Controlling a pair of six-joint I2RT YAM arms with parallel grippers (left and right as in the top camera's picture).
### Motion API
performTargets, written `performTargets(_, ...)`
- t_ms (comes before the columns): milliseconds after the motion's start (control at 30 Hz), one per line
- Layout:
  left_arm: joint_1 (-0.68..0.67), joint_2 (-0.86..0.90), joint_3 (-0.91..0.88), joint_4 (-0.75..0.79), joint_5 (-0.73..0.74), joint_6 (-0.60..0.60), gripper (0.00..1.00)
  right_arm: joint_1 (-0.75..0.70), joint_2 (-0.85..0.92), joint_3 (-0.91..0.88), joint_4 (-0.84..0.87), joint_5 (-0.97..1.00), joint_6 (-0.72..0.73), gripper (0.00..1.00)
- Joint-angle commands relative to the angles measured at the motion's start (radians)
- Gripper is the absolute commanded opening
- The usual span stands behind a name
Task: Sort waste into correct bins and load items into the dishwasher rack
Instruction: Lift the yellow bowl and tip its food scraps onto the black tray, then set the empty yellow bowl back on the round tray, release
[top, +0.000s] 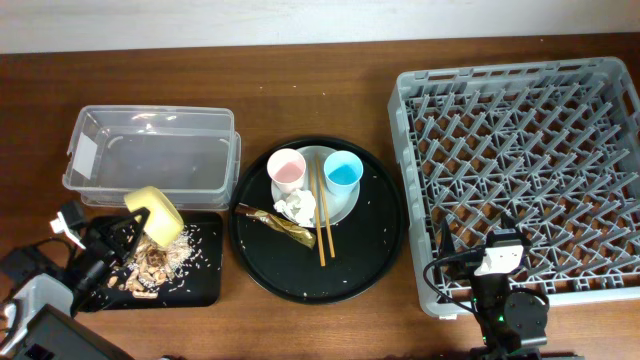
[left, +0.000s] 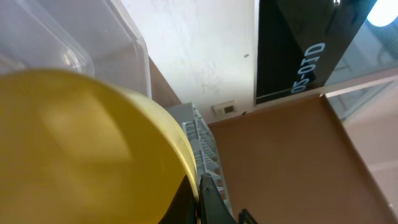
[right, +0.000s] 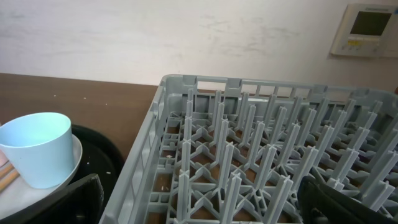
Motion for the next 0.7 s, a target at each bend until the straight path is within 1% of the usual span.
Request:
performTargets(0,0.004,0.003,0.006,0.058,-0.019,-0.086,0.0,-0.004,-0.007,-0.007,-0.002,0.013,0.006,0.98)
performTargets(33,0.005,0.003,0.006,0.056,0.027,-0.092,0.0,-0.004,-0.007,-0.007,-0.002,0.012,0.006,0.98)
performTargets(100,0.005,-0.004,0.007,0.054,0.026,-0.117,0.0,-0.004,-0.007,-0.007,-0.002,0.012,0.006,0.98)
performTargets(167,0.005,-0.027,0.007,0.054,-0.025,-0.163,0.0,-0.004,-0.007,-0.007,-0.002,0.012,0.006,0.98)
performTargets(200,0.004,-0.059,0.007,0.042,-0.027,-0.171,0.0,-0.004,-0.007,-0.007,-0.002,0.012,0.006,0.98)
performTargets(233,0.004,-0.109,0.007,0.035,-0.063,-0.2,0.0,-0.004,-0.007,-0.007,-0.002,0.012,0.006,0.98)
performTargets(300,0.003,-0.307,0.008,-0.014,-0.201,-0.259,0.0,-0.004,-0.007,-0.007,-0.002,0.013,0.006,0.98)
performTargets(333,-0.013,-0.451,0.008,-0.02,-0.268,-0.321,0.0,-0.004,-0.007,-0.007,-0.002,0.012,0.006,0.99)
performTargets(367,-0.045,-0.569,0.008,-0.021,-0.339,-0.377,0.0,-0.004,-0.007,-0.007,-0.002,0.012,0.006,0.98)
performTargets(400,-0.079,-0.651,0.008,-0.021,-0.397,-0.419,0.0,-0.004,-0.007,-0.007,-0.002,0.012,0.006,0.98)
performTargets(433,-0.152,-0.76,0.015,-0.022,-0.494,-0.484,0.0,-0.004,-0.007,-0.007,-0.002,0.012,0.006,0.98)
performTargets(467,-0.232,-0.777,0.055,-0.077,-0.561,-0.487,0.0,-0.004,-0.007,-0.007,-0.002,0.013,0.006,0.98)
performTargets(500,-0.313,-0.769,0.09,-0.113,-0.625,-0.487,0.0,-0.004,-0.007,-0.007,-0.002,0.012,0.006,0.98)
performTargets(533,-0.409,-0.769,0.105,-0.116,-0.679,-0.492,0.0,-0.004,-0.007,-0.007,-0.002,0.012,0.006,0.98)
performTargets(567,-0.537,-0.769,0.114,-0.114,-0.787,-0.533,0.0,-0.004,-0.007,-0.007,-0.002,0.012,0.006,0.98)
performTargets(600,-0.617,-0.768,0.121,-0.114,-0.859,-0.548,0.0,-0.004,-0.007,-0.007,-0.002,0.012,0.006,0.98)
performTargets(667,-0.869,-0.755,0.128,-0.101,-1.058,-0.587,0.0,-0.004,-0.007,-0.007,-0.002,0.013,0.006,0.98)
